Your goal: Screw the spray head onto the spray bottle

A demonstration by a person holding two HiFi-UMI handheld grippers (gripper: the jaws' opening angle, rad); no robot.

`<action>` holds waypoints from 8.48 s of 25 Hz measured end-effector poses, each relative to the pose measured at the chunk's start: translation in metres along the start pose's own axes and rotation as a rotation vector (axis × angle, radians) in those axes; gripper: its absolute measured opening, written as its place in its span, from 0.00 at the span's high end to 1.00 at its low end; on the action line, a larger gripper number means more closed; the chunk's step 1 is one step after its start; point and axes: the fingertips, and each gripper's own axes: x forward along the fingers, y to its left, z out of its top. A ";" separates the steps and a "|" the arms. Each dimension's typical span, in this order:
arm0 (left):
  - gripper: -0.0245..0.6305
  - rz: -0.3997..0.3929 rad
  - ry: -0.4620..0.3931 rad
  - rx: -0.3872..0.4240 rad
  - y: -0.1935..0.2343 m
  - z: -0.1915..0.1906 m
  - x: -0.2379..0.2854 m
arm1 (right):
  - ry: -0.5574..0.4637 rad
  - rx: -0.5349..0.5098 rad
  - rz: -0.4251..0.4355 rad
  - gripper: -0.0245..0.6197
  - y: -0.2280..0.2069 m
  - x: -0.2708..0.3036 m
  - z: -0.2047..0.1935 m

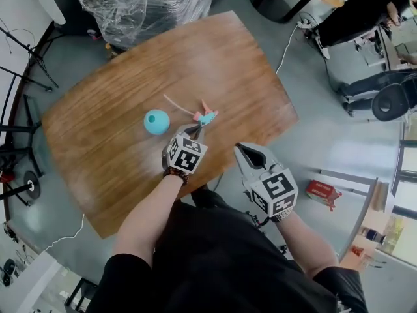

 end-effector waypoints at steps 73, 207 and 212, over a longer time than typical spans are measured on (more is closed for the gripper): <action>0.40 -0.143 -0.151 -0.006 0.055 0.030 -0.193 | 0.310 -1.565 0.297 0.78 0.072 0.037 0.079; 0.36 0.073 0.142 0.561 0.001 0.008 -0.154 | 0.491 -0.030 0.383 0.56 0.102 0.024 0.124; 0.36 -0.050 0.129 0.564 -0.002 0.003 -0.158 | 0.338 -0.528 0.497 0.57 0.108 -0.006 0.160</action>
